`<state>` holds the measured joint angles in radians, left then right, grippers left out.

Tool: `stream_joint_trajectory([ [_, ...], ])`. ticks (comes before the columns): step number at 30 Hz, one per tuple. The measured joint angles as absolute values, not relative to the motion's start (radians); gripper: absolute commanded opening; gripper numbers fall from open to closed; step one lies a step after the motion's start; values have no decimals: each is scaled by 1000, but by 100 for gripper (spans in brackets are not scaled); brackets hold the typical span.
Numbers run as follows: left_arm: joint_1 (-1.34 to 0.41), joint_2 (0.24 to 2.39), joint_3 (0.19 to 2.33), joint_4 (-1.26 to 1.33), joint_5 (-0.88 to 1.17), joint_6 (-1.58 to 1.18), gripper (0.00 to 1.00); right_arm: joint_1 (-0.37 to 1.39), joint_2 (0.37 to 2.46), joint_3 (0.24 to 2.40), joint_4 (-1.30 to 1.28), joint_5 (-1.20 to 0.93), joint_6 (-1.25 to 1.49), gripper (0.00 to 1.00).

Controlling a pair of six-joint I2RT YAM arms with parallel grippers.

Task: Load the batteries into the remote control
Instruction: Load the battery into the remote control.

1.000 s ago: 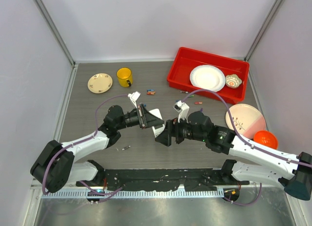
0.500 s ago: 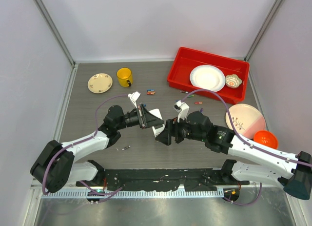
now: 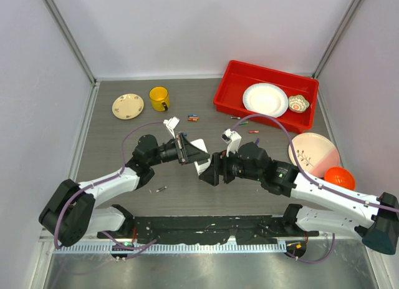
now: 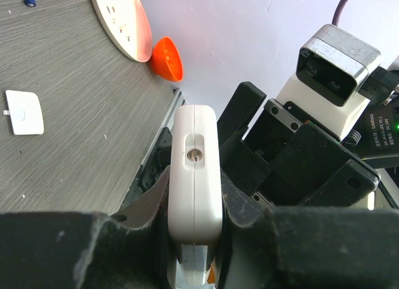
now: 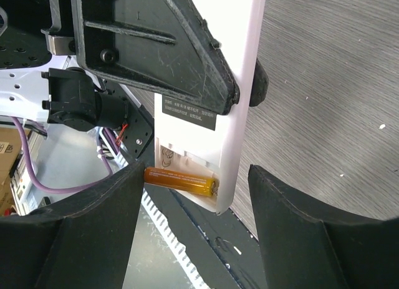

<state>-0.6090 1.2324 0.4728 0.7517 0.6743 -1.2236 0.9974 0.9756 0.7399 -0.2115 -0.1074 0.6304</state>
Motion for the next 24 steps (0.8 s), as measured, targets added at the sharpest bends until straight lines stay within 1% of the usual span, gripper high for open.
stream_joint_trajectory([
  [13,-609,1232,473,751,669,-1223,0,997,976,740,-210,-102,635,62],
  [20,-609,1232,473,752,664,-1224,0,997,975,740,-210,-95,636,54],
  [24,-609,1232,473,752,660,-1223,0,997,975,736,-208,-87,640,51],
])
